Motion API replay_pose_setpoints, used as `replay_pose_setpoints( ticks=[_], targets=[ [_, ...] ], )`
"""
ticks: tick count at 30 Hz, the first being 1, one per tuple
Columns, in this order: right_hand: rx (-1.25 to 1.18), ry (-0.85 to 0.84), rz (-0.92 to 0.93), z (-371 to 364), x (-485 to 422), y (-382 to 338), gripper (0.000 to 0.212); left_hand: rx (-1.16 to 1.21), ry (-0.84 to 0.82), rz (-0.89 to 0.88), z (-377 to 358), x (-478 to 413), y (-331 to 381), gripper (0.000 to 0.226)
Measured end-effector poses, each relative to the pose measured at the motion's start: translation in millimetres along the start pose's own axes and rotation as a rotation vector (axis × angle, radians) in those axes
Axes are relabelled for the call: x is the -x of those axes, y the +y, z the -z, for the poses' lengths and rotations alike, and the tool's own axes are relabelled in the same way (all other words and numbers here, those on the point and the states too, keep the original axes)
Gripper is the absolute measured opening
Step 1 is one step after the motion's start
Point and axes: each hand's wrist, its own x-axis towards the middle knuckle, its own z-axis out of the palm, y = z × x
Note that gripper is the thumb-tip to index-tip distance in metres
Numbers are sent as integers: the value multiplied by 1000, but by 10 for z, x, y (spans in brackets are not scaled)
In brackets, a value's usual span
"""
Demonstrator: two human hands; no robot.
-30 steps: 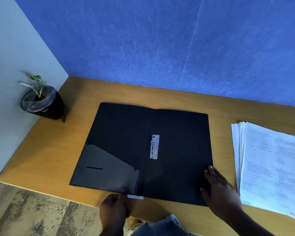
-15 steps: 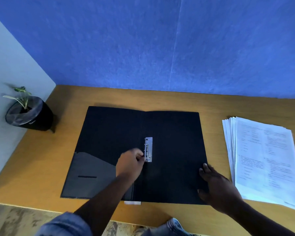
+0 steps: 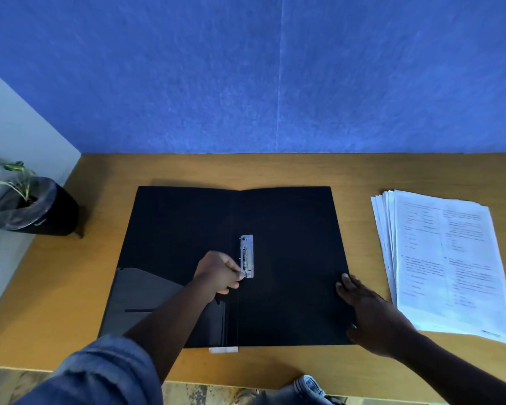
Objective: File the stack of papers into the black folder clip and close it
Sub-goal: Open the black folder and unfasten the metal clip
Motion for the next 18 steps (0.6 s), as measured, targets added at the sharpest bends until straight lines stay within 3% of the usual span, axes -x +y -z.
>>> replay_pose_setpoints(
  ticks=[5,9,18],
  targets=[
    [35,-48,49,56,-5,38,82,-75,-45,-6,29,-28,23,12],
    [48,-94,59,96,-21,34,83,-99,-5,-9,-37,-20,7,28],
    [41,-106,52,129,-22,8,84,-5,1,-66,-109,25,-95,30]
  ],
)
